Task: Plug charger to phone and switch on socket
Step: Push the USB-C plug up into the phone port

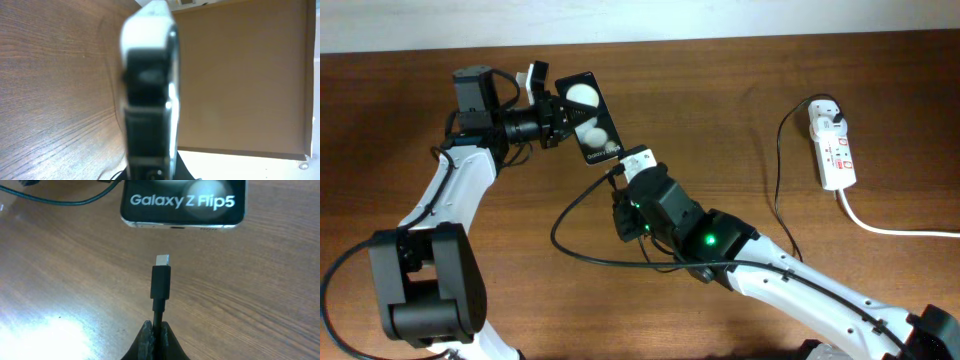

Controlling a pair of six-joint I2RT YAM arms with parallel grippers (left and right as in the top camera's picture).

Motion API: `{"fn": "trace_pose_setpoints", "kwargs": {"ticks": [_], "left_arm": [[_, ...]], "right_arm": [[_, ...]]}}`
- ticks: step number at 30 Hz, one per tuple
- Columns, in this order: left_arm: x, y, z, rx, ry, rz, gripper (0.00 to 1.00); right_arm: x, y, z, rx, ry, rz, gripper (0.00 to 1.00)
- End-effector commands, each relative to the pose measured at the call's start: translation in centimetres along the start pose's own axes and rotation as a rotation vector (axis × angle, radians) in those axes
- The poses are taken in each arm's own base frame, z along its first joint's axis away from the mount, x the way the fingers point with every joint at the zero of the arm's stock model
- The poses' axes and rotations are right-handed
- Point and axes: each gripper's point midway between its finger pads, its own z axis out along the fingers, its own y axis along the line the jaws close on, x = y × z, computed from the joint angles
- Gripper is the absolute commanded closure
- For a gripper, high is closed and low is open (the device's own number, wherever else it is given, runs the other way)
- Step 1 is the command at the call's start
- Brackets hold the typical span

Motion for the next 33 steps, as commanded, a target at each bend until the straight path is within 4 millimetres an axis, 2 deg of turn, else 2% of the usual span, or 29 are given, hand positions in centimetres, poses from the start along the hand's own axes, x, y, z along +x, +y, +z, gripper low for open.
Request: {"fn": "trace_pose_setpoints", "kwargs": {"ticks": [1, 5, 18, 20, 22, 26, 33], "left_arm": [[0.3, -0.8, -0.1, 0.030, 0.022, 0.012, 1.00], [0.3, -0.8, -0.1, 0.030, 0.021, 0.012, 1.00], [0.8, -1.4, -0.2, 0.059, 0.050, -0.017, 1.00], [0.2, -1.4, -0.7, 0.062, 0.032, 0.006, 1.00], [-0.3, -1.2, -1.5, 0.059, 0.012, 0.006, 1.00], [0.3, -2.0, -1.7, 0.104, 0.050, 0.018, 1.00], [0.3, -2.2, -1.8, 0.110, 0.052, 0.033, 1.00]], "right_arm": [[-1.1, -1.6, 0.4, 0.035, -0.034, 0.010, 0.96], [-1.0, -0.1, 0.3, -0.058, -0.013, 0.048, 0.96], [-1.0, 0.0, 0.7, -0.067, -0.011, 0.147, 0.96], [-0.4, 0.7, 0.1, -0.108, 0.029, 0.175, 0.96], [0.3, 0.6, -0.4, -0.100, 0.058, 0.175, 0.96], [-1.5, 1.3, -0.4, -0.135, -0.011, 0.174, 0.96], [-2.2, 1.8, -0.5, -0.161, -0.039, 0.164, 0.96]]}}
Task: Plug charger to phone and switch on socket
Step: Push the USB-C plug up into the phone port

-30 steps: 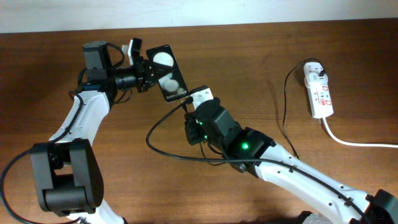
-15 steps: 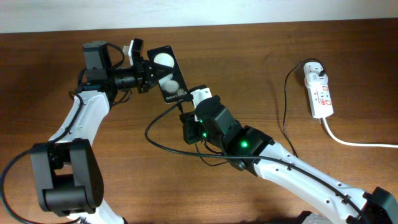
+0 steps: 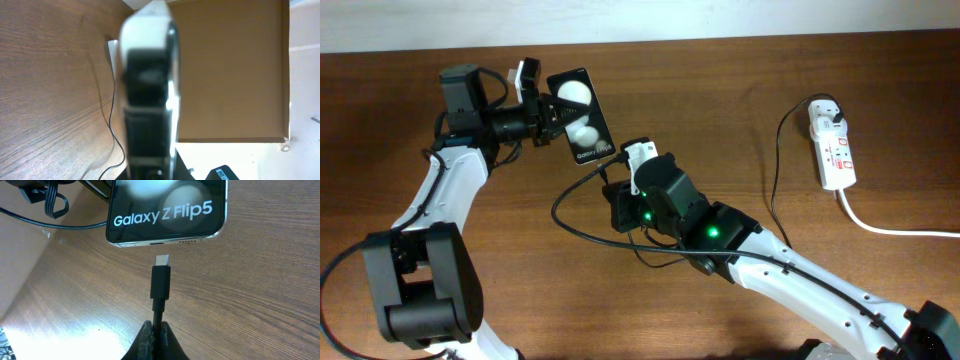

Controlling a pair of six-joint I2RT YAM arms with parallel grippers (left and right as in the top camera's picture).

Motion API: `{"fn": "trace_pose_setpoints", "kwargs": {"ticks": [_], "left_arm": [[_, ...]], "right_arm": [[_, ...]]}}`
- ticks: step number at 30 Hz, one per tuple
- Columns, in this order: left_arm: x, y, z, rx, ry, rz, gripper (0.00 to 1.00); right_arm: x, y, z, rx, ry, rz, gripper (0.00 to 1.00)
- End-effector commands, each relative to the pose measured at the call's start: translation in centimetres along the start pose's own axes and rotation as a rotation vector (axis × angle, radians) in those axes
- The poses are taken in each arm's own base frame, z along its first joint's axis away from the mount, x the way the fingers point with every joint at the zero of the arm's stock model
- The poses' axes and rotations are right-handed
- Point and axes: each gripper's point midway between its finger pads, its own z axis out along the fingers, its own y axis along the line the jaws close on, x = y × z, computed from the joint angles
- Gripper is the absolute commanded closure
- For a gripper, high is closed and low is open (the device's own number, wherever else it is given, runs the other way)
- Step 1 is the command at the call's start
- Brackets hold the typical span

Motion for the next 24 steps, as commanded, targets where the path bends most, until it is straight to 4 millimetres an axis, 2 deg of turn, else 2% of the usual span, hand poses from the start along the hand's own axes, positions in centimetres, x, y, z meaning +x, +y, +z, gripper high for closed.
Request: {"fn": "trace_pose_setpoints", "kwargs": {"ticks": [1, 21, 24], "left_arm": [[0.31, -0.82, -0.11, 0.027, 0.022, 0.013, 1.00], [0.00, -0.53, -0.10, 0.010, 0.005, 0.014, 1.00], [0.50, -1.00, -0.12, 0.038, 0.033, 0.014, 1.00]], "right_arm": [[-0.93, 0.65, -0.68, -0.025, -0.029, 0.000, 0.96], [-1.29, 0.86, -0.70, -0.034, -0.044, -0.001, 0.96], [-1.68, 0.52, -0.72, -0.014, -0.063, 0.000, 0.96]]}}
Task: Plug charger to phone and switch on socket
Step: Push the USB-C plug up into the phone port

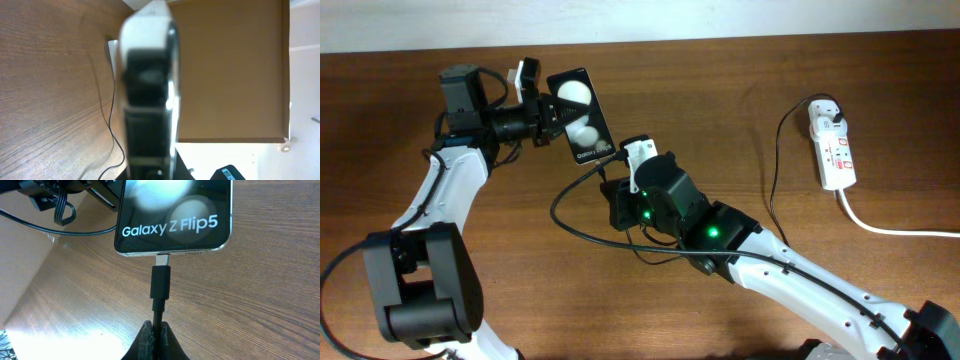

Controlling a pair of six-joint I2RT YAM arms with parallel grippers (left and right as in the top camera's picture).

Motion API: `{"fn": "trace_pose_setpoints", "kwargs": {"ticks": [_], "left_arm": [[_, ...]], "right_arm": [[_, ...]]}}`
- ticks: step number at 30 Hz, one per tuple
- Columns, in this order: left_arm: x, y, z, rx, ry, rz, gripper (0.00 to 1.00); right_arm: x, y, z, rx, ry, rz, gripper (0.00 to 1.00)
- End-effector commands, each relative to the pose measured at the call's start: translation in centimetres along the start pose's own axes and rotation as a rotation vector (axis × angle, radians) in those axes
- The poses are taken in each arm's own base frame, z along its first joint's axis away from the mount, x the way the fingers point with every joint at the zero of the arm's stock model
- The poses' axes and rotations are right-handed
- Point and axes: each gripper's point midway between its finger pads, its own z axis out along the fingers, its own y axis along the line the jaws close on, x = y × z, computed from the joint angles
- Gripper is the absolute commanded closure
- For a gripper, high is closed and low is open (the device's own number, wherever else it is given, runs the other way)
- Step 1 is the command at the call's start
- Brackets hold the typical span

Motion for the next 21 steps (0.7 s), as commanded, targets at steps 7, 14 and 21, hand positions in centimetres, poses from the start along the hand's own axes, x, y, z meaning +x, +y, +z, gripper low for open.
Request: {"fn": "trace_pose_setpoints", "kwargs": {"ticks": [7, 14, 21], "left_arm": [[1.1, -1.5, -0.2, 0.070, 0.067, 0.005, 1.00], [2.3, -2.1, 1.0, 0.095, 0.120, -0.003, 1.00], [3.0, -2.9, 0.8, 0.145, 0.165, 0.024, 1.00]], "right_arm": [[-1.9, 0.1, -0.7, 0.009, -0.075, 0.000, 0.96], [-3.0, 0.2, -0.7, 0.013, -0.126, -0.001, 0.96], [-4.6, 0.5, -0.9, 0.011, -0.199, -0.028, 0.96]]}}
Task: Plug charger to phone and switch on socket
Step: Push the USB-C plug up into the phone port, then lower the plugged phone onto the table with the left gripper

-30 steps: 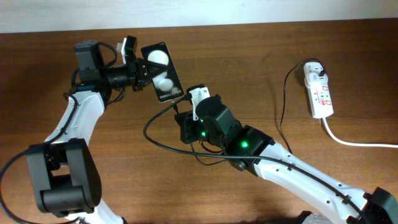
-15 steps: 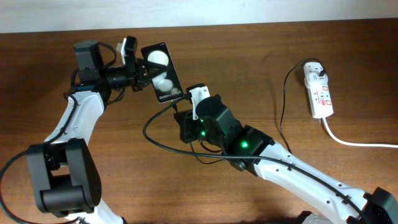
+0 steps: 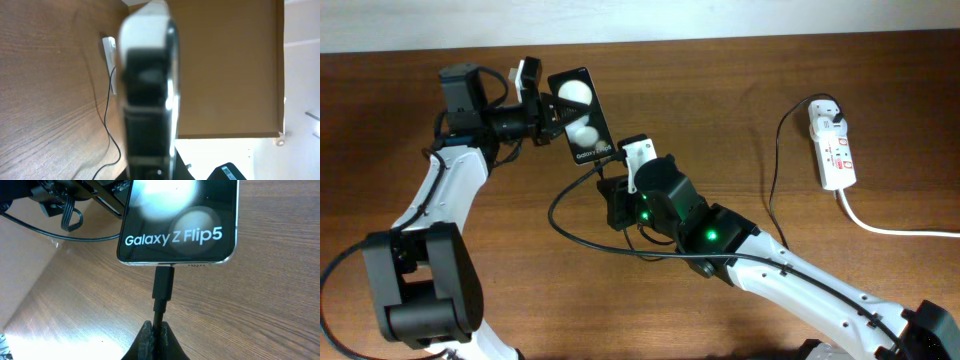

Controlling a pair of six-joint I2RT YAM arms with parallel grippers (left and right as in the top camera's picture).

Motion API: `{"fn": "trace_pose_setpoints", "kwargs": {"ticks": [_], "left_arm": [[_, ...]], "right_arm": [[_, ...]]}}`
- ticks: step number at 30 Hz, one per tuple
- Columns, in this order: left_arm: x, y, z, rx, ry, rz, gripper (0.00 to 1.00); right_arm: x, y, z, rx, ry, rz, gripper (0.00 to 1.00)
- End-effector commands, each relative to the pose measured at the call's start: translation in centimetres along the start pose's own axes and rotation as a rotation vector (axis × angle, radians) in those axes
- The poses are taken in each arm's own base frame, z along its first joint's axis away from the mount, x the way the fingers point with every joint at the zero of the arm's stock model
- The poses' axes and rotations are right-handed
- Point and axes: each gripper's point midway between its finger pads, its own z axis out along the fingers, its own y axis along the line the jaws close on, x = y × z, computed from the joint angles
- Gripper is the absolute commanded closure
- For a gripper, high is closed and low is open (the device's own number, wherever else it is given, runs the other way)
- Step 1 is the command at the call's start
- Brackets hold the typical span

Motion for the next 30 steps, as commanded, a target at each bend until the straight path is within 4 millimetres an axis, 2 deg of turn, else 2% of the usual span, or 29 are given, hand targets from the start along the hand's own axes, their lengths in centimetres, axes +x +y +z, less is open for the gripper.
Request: {"fn": "trace_pose_setpoints", "kwargs": {"ticks": [1, 2, 5, 7, 9, 11, 12, 13, 14, 17, 20, 21, 24, 25, 27, 29, 30], "left_arm": [[2.5, -2.3, 0.7, 0.119, 0.134, 0.038, 1.00], [2.5, -2.2, 0.7, 0.116, 0.129, 0.061, 1.00], [1.3, -1.0, 0.9, 0.047, 0.061, 0.127, 1.00], [0.6, -0.4, 1.0, 0.005, 0.023, 0.152, 1.00], [0.2, 0.1, 1.0, -0.022, 0.001, 0.163, 1.00], [-0.4, 0.9, 1.4, -0.077, -0.037, 0.160, 1.00], [-0.6, 1.5, 2.1, -0.116, -0.054, 0.159, 1.00], [-0.6, 2.4, 3.2, -0.172, -0.070, 0.145, 1.00], [-0.3, 3.1, 4.4, -0.218, -0.075, 0.136, 1.00], [2.3, 3.5, 10.0, -0.297, -0.015, 0.245, 1.00], [2.8, 4.3, 11.4, -0.380, -0.020, 0.284, 1.00], [2.7, 4.2, 11.6, -0.389, -0.019, 0.322, 1.00], [2.0, 6.2, 11.0, -0.493, -0.025, 0.373, 1.00], [1.9, 7.6, 11.4, -0.503, -0.013, 0.351, 1.00], [0.9, 9.9, 12.6, -0.524, 0.019, 0.306, 1.00], [0.0, 11.1, 14.3, -0.560, 0.081, 0.309, 1.00], [0.2, 12.4, 15.6, -0.588, 0.150, 0.304, 1.00]], "right_arm": [[-3.8, 0.0, -0.9, 0.029, -0.139, -0.010, 0.96], [-3.5, -0.2, -0.8, 0.036, -0.128, -0.010, 0.96], [-3.1, -0.4, -1.4, 0.053, -0.108, -0.009, 0.78], [-3.3, -1.0, -3.1, 0.099, -0.111, -0.009, 0.62], [-3.4, -2.0, -5.4, 0.165, -0.118, -0.008, 0.54], [-4.1, -4.2, -9.2, 0.314, -0.166, -0.010, 0.25], [-4.2, -5.6, -11.0, 0.396, -0.187, -0.014, 0.01], [-4.0, -7.2, -12.8, 0.495, -0.197, -0.023, 0.01], [-3.7, -8.2, -13.8, 0.559, -0.192, -0.034, 0.01], [-0.9, -10.3, -13.9, 0.655, -0.063, -0.072, 0.01], [-0.2, -10.7, -13.0, 0.674, -0.027, -0.078, 0.01], [0.2, -11.0, -12.6, 0.683, -0.010, -0.083, 0.01], [2.2, -12.0, -10.0, 0.713, 0.087, -0.102, 0.01], [2.7, -11.8, -9.5, 0.690, 0.109, -0.096, 0.01], [2.8, -9.6, -9.1, 0.562, 0.139, -0.060, 0.01], [1.1, -8.2, -10.2, 0.516, 0.085, -0.048, 0.01], [-0.2, -7.5, -11.4, 0.494, 0.032, -0.038, 0.01]]}}
